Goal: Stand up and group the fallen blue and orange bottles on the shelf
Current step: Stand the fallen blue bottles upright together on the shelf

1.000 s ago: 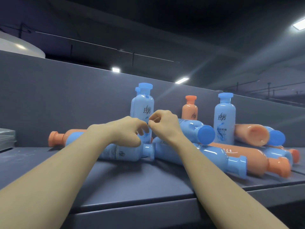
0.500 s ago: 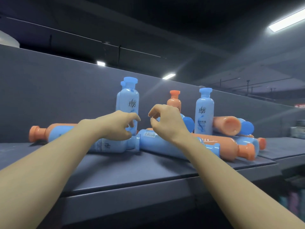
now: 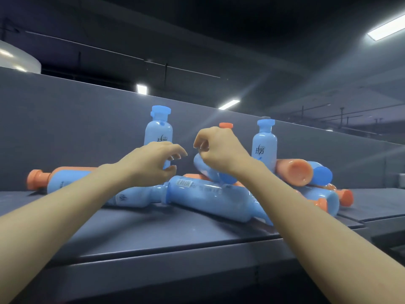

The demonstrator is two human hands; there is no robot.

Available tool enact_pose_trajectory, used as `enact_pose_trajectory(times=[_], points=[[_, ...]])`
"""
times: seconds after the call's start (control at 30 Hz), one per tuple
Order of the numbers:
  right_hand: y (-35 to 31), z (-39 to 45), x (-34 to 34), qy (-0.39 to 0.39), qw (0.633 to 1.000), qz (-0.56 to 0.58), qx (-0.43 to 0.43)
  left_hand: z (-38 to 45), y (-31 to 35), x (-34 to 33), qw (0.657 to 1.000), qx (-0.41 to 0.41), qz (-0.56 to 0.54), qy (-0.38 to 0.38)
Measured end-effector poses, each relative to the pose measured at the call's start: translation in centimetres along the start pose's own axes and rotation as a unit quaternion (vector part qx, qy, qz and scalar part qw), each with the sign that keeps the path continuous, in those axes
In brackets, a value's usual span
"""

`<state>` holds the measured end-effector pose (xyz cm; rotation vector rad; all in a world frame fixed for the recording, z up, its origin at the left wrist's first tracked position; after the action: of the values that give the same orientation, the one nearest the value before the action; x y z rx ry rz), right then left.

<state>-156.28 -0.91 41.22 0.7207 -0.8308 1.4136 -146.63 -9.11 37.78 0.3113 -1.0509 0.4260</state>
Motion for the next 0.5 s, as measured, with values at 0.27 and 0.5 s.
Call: enact_pose_trajectory(times=[0.27,0.5], points=[[3.6,1.1,1.4,-0.054,0.998,-0.014,-0.005,2.4,2.4,0.0,0.994,0.022,0.105,-0.013],[6.4,3.0,0.7,-0.083,0.996,0.000,-0.013,4.7,4.3,-0.7,0.992,0.000,0.116,-0.042]])
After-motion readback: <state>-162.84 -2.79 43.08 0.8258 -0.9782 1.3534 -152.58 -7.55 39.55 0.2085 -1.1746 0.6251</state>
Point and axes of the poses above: each hand's wrist, its own z-axis towards the middle knuckle, its own x-axis out of the back of the hand, y = z × x, the point moved 6 cm from there along z, towards the middle knuckle, and after that the axes turned 11 degrees about -y, right-handed, at the moved point
